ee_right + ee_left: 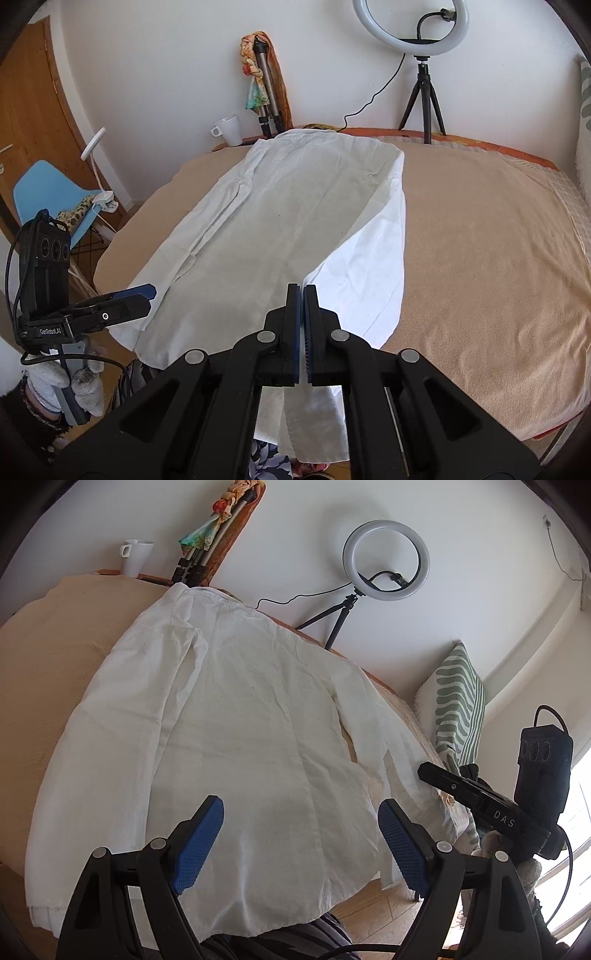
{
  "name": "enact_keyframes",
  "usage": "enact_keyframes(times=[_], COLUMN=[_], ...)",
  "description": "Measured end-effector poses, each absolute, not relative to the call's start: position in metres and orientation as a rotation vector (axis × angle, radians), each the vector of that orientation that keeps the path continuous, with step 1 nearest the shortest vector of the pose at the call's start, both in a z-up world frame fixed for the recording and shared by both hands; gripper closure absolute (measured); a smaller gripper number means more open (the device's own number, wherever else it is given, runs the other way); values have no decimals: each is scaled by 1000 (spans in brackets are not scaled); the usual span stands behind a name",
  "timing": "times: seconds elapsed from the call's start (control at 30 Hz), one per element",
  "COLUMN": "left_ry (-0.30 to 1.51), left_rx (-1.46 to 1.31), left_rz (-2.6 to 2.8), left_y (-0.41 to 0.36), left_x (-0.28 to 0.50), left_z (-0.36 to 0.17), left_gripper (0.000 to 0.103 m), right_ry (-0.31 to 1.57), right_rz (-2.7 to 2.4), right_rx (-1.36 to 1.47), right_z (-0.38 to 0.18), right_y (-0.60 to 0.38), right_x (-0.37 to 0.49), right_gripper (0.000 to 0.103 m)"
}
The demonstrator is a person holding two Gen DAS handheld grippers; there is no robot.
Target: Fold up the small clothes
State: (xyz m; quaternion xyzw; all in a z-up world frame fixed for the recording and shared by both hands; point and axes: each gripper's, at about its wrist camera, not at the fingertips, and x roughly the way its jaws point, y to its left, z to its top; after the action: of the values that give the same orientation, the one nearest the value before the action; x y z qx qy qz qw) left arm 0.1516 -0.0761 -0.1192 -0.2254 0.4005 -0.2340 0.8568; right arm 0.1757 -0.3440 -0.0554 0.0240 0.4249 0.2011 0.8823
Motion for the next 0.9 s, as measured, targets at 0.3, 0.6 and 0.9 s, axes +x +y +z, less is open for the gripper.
enact_keyframes(times=[0.3, 0.6, 0.9], left_ry=[852, 886, 881], left_rx=[-516, -488, -254], left_rz=[-467, -540, -651], left_y=[-56, -82, -142], left_x=[151, 156, 138], left_z=[-128, -136, -122], left_gripper=[16, 21, 44], right_ry=[1017, 980, 1042], right_rz=[544, 439, 291], right_rx=[-7, 154, 353], right_z=[-102, -83, -115], right_y=[-290, -359, -430], right_x=[186, 183, 166], right_gripper=[87, 43, 57])
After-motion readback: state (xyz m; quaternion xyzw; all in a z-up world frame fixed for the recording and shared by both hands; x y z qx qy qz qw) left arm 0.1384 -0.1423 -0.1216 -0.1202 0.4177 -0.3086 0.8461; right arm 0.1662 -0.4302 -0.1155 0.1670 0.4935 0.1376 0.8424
